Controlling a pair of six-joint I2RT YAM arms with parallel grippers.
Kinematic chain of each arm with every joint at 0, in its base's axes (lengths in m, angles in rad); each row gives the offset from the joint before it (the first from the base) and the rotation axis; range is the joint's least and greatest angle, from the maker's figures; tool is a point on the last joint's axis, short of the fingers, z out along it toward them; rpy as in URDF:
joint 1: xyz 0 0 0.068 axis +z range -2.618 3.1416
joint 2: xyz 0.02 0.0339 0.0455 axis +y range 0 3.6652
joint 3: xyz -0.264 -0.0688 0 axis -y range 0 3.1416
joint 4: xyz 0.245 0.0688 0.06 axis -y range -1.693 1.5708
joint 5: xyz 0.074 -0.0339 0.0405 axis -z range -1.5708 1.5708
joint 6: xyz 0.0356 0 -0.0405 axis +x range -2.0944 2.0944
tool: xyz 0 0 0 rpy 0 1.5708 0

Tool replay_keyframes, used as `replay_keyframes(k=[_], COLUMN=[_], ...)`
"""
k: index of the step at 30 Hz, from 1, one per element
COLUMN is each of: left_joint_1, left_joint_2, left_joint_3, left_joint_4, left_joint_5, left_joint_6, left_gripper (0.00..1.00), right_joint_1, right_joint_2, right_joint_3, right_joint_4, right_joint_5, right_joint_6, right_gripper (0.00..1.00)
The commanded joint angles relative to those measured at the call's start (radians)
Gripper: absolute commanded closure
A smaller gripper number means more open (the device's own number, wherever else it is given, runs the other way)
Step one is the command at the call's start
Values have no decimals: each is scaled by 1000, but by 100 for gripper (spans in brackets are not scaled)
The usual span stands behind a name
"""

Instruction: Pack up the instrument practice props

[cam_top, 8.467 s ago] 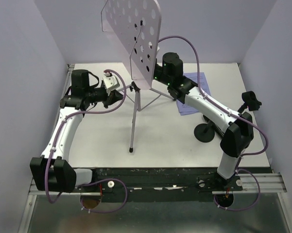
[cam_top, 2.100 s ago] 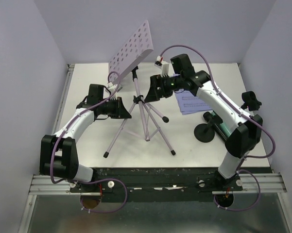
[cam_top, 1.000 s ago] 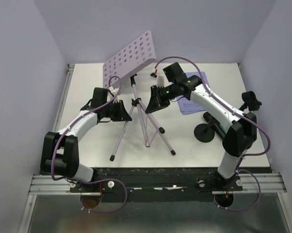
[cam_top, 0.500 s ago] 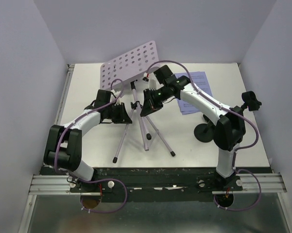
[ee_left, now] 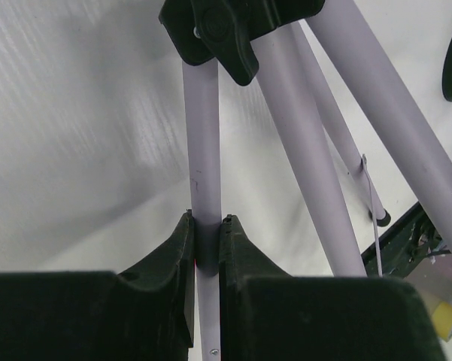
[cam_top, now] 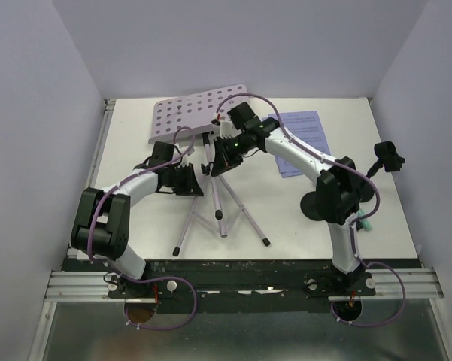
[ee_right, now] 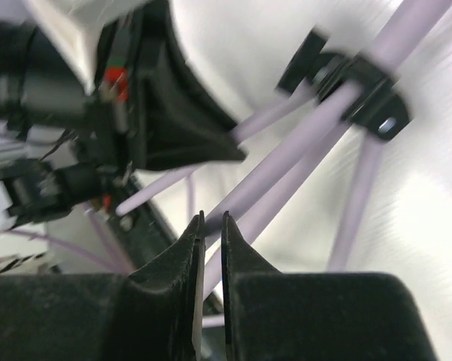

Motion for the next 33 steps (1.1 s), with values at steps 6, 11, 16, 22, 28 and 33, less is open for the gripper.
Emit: replay_keyframes(k=[6, 11, 16, 22, 28, 33], left_joint_1=[-54, -52, -47, -47, -47, -47], left_joint_2=[-43, -16, -2, -6, -31, -43], left_joint_3=[102, 99, 72, 61, 59, 24], left_joint_4=[291, 232, 248, 263, 248, 359], left_joint_5=[296, 250, 226, 214, 218, 253], left_joint_6=[-49, -3, 18, 24, 12, -87], left_gripper=[100, 100, 100, 100, 100, 100], right_joint_1=[73, 58, 26, 26, 26, 27], right_joint_2=[190, 152, 86, 112, 155, 192], right_joint_3=[-31, -7, 0, -51, -49, -49], right_joint_4=[10, 3, 2, 6, 5, 6], right_joint_5=[222, 245, 190, 101, 228, 268], right_joint_6=[-114, -96, -53, 2, 8, 27], right_gripper=[100, 92, 42, 7, 4, 5])
